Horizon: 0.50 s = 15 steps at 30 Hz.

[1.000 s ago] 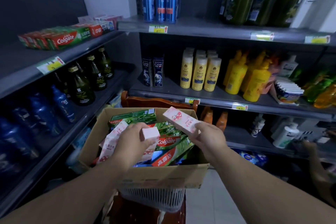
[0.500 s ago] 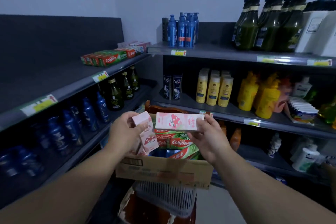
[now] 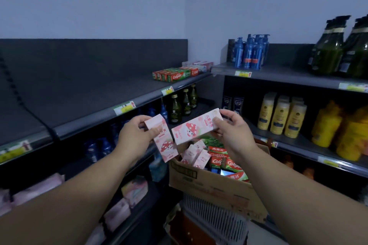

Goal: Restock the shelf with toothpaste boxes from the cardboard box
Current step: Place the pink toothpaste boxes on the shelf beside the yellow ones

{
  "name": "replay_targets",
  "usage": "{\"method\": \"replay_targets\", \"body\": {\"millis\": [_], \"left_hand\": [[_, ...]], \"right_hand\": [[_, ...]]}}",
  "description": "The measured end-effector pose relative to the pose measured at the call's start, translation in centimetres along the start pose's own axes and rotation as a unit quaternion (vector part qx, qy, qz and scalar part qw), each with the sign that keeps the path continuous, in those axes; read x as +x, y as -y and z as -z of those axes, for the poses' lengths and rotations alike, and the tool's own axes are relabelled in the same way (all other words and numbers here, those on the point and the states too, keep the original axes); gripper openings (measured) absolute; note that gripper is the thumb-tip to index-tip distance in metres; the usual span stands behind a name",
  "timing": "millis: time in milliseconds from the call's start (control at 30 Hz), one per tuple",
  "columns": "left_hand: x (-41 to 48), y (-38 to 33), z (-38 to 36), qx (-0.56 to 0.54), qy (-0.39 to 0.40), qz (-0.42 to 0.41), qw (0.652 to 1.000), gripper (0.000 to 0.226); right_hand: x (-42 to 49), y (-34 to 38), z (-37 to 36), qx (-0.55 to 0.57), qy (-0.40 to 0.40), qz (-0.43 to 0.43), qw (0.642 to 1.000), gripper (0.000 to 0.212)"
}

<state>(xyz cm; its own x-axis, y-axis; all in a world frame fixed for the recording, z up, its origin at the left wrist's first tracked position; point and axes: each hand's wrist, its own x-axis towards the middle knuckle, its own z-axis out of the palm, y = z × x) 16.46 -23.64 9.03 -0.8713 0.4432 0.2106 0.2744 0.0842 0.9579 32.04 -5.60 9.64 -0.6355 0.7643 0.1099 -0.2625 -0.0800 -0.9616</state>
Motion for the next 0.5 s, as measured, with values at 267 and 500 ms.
{"method": "replay_targets", "body": {"millis": [267, 500], "left_hand": [[-0.3, -1.7, 7.8, 0.015, -0.038, -0.019, 0.999, 0.031], [-0.5, -2.8, 17.4, 0.04, -0.069, -0.038, 0.996, 0.027]], "right_hand": [[-1.7, 2.6, -6.7, -0.048, 0.102, 0.039, 0.993, 0.018], [-3.3, 3.4, -15.9, -0.098, 0.166, 0.068, 0.979, 0.007]]}}
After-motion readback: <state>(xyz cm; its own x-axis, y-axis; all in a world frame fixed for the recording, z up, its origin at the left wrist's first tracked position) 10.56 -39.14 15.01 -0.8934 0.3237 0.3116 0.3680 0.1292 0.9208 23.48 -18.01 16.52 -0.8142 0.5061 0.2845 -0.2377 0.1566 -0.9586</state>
